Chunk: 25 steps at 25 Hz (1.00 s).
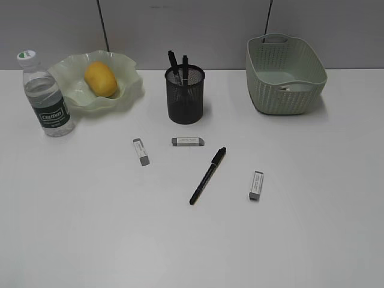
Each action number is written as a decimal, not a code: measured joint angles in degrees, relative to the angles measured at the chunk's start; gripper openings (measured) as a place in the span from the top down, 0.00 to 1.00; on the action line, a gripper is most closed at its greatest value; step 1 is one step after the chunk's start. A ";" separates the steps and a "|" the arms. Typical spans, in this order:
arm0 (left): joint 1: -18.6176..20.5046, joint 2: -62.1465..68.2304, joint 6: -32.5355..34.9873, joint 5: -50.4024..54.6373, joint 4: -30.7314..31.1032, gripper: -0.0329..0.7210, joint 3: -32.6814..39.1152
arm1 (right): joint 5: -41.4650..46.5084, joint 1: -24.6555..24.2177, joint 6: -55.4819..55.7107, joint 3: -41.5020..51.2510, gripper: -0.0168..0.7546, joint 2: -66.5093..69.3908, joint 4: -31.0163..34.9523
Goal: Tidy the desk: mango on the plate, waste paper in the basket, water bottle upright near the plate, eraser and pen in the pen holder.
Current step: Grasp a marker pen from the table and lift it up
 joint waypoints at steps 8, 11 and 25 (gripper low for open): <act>0.00 0.00 0.00 0.47 1.81 0.41 1.03 | -3.46 0.00 2.26 -6.25 0.35 23.88 0.00; 0.00 0.00 0.00 0.51 1.87 0.41 1.03 | -4.15 0.00 4.10 -10.43 0.35 35.17 0.42; 0.00 -1.78 0.05 0.71 1.92 0.41 1.03 | -3.79 2.11 14.54 -45.42 0.35 82.01 11.41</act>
